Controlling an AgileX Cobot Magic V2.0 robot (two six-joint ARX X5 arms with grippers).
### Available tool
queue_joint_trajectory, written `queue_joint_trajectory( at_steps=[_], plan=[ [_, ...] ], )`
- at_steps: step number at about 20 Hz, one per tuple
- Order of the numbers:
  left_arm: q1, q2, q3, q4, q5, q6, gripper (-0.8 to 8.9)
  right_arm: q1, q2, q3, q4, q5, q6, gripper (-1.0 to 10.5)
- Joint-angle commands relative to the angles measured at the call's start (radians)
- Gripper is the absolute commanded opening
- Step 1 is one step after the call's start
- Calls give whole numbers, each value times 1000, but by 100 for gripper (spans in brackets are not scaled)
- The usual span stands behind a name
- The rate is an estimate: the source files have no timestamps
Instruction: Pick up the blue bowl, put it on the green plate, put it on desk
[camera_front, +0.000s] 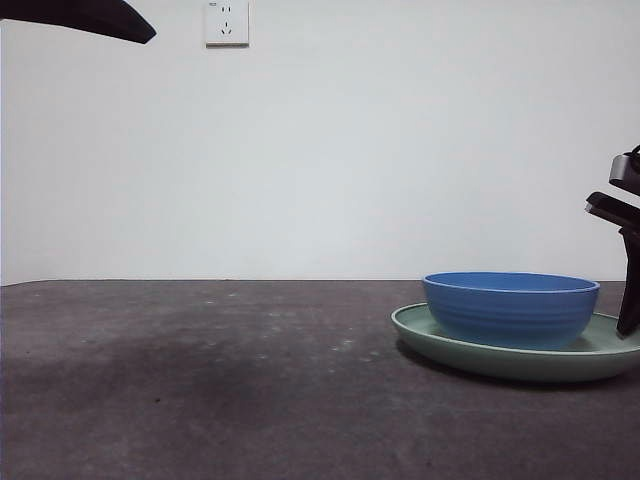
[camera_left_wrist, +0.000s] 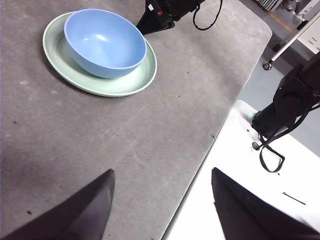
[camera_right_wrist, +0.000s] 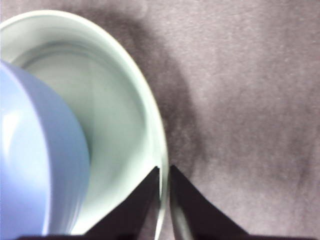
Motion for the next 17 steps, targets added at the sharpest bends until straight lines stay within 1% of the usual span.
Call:
queue_joint_trajectory(
  at_steps=[1, 4, 8, 11, 13, 15, 17],
  plan=[
    [-6, 8, 6, 10, 6, 18, 312, -2, 15, 17, 9, -1, -2, 16],
    [-6, 8, 6, 10, 6, 18, 312, -2, 15, 17, 16, -2, 12, 16],
    [-6, 8, 6, 10, 6, 18, 312, -3, 8, 17, 27, -79, 48, 16],
    [-6, 8, 6, 9, 6, 18, 312, -3, -27, 17, 32, -106, 72, 16],
    [-6, 8, 6, 10, 6, 19, 312, -2, -66, 17, 33, -109, 87, 16],
    [-6, 8, 6, 10, 6, 19, 312, -2, -99, 17, 44, -152, 113, 16],
    [-6, 8, 6, 10, 6, 19, 312, 0, -130, 17, 55, -177, 145, 16]
  ],
)
